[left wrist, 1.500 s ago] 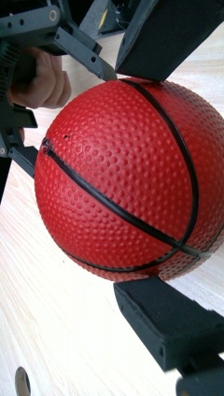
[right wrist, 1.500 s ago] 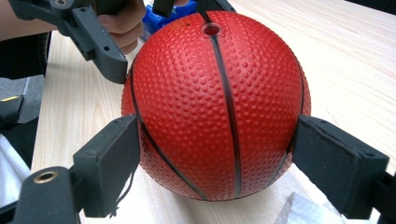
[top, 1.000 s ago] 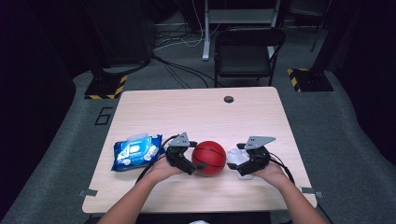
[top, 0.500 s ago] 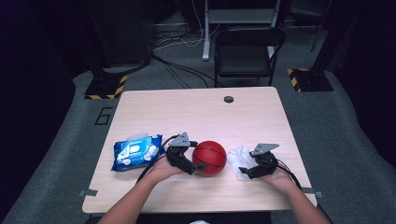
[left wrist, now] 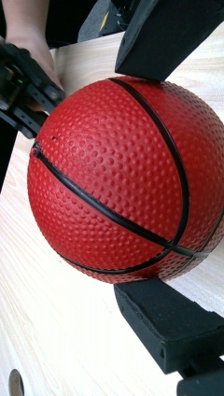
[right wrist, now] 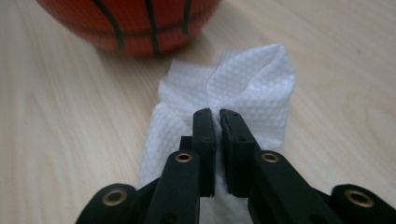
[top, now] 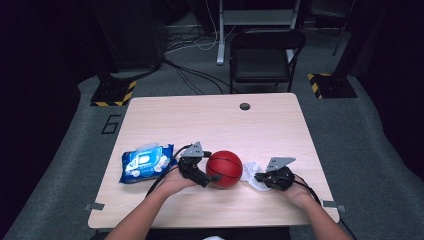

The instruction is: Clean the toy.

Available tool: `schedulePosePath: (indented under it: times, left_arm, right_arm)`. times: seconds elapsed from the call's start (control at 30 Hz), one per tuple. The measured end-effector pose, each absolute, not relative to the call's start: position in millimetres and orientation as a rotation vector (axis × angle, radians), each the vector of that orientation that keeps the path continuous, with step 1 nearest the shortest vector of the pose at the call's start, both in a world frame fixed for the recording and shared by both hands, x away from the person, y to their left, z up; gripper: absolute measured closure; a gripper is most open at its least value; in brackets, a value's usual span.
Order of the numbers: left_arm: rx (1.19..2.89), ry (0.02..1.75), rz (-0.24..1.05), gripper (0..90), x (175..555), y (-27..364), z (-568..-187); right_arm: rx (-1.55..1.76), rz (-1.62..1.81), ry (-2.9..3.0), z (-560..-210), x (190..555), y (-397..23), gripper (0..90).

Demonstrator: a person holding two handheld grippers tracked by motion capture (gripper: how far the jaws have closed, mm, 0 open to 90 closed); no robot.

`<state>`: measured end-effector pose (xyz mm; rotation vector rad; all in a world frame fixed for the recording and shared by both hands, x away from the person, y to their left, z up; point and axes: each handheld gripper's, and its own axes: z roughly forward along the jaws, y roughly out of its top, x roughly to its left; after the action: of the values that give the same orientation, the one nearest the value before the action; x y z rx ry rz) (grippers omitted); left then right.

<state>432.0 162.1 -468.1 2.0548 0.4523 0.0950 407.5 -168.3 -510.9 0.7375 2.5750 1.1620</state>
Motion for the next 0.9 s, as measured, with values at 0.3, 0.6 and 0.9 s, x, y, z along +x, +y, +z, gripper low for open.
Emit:
schedulePosePath:
  times: [0.3,0.6,0.9]
  left_arm:
    - [2.054,0.452,0.093,0.0,432.3,162.2,-468.4]
    - [2.053,0.457,0.084,0.0,432.8,162.1,-469.0]
    - [2.054,0.455,0.085,0.0,432.7,162.3,-469.2]
  right_arm:
    - [0.636,1.486,2.432,-445.2,400.6,-149.6,86.8]
    - [0.536,1.571,2.437,-433.0,400.8,-109.8,86.3]
    - [0.414,1.704,2.395,-430.3,404.7,-82.9,86.3]
